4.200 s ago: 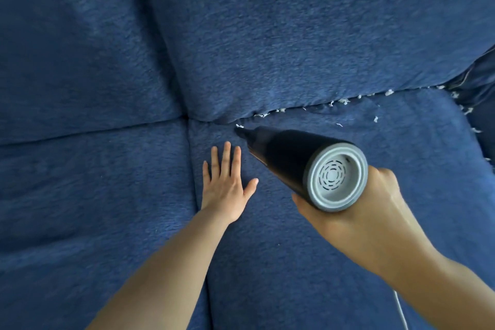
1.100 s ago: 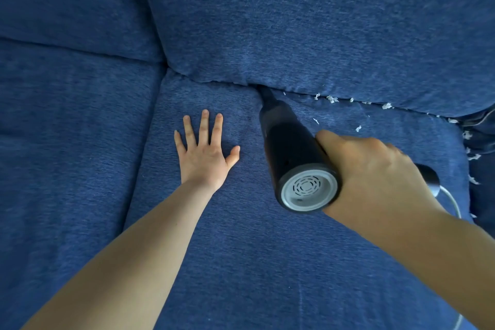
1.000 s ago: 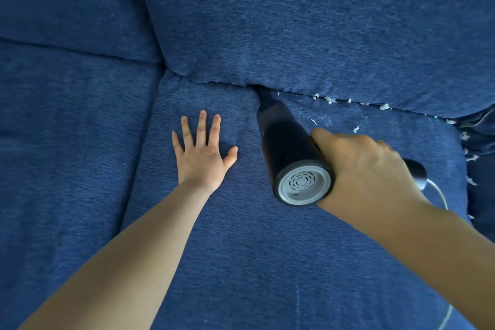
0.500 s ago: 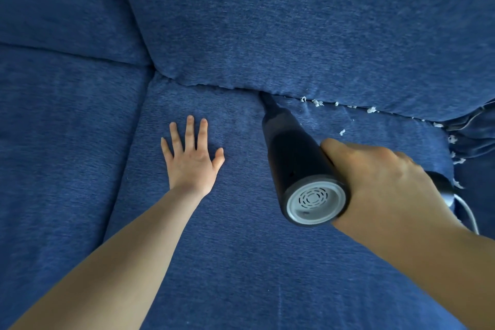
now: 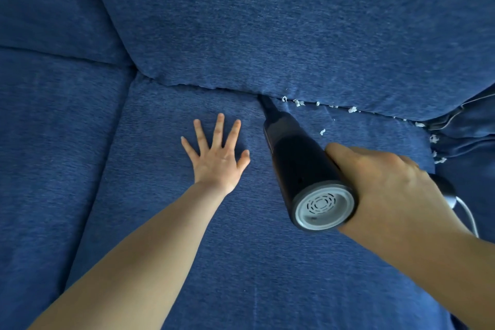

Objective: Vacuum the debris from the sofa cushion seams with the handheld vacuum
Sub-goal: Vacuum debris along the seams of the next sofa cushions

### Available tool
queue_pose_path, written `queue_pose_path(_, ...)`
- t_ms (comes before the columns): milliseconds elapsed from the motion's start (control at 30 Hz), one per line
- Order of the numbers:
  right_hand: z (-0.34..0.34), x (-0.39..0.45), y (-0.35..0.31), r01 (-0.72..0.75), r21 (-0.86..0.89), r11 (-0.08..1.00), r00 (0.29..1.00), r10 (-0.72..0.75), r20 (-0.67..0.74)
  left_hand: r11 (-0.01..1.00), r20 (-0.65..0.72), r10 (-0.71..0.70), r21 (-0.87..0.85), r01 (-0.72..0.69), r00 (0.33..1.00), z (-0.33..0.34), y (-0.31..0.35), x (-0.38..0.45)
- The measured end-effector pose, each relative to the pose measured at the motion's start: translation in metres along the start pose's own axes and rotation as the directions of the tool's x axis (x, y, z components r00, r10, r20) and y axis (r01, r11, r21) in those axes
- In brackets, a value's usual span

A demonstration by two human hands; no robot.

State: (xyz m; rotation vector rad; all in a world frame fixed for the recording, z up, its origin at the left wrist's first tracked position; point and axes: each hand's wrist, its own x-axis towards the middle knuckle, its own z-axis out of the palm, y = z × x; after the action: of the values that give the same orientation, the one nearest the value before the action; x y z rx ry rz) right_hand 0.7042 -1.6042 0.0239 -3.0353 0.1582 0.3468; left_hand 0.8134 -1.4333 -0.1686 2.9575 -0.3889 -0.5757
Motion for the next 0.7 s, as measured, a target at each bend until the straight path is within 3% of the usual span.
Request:
queue_pose_path(400,0.001,-0.013,0.025,0.021,0.097,0.995,0.995,-0.011,-0.1,0.995,-0.051,-0.04,0.084,0.044,0.998,0.013,0.012,-0.01)
queue_pose_path(700,-0.005,-0.015,0.041,-0.032,0.126,0.991,0.997,0.041,-0.067,0.994,-0.076,-0.027,0.1,0.034,0.997,0.018,0.01,-0.014)
